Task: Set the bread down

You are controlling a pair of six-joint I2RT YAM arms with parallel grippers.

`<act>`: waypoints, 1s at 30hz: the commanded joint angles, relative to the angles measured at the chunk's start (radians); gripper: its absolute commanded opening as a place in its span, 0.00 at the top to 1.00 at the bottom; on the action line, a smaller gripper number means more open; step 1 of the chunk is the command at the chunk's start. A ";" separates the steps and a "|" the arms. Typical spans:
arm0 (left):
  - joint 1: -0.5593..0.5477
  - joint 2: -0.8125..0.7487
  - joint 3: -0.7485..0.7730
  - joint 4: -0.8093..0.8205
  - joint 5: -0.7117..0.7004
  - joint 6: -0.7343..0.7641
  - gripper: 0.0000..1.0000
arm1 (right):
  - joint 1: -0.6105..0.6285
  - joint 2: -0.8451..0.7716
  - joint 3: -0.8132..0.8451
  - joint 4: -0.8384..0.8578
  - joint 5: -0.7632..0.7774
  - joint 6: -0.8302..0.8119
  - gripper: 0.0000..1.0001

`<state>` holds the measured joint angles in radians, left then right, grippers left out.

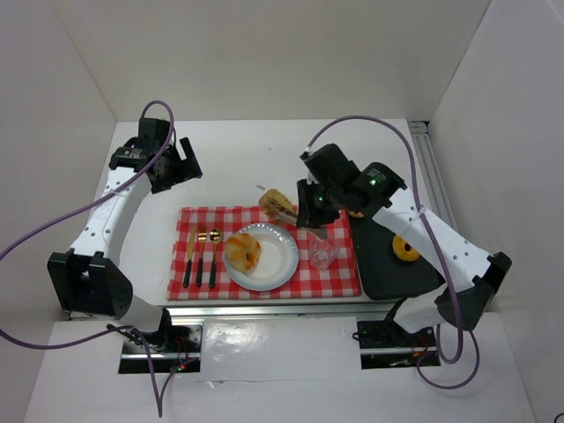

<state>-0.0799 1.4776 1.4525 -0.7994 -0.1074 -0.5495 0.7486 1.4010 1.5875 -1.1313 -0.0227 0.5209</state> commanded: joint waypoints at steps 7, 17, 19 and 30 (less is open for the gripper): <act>0.006 -0.005 0.011 0.019 0.006 0.016 0.01 | 0.100 -0.028 -0.083 0.044 -0.169 -0.053 1.00; 0.006 -0.005 0.011 0.019 0.006 0.016 0.01 | 0.143 -0.007 -0.118 -0.021 -0.186 -0.064 0.92; 0.006 -0.005 0.002 0.019 0.006 0.016 0.01 | 0.143 0.003 -0.118 -0.031 -0.175 -0.064 0.83; 0.006 -0.005 0.002 0.028 0.006 0.016 0.01 | 0.143 0.003 -0.100 -0.050 -0.128 -0.064 0.52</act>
<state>-0.0799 1.4776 1.4525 -0.7979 -0.1070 -0.5495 0.8860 1.4048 1.4639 -1.1622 -0.1688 0.4698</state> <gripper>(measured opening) 0.990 0.481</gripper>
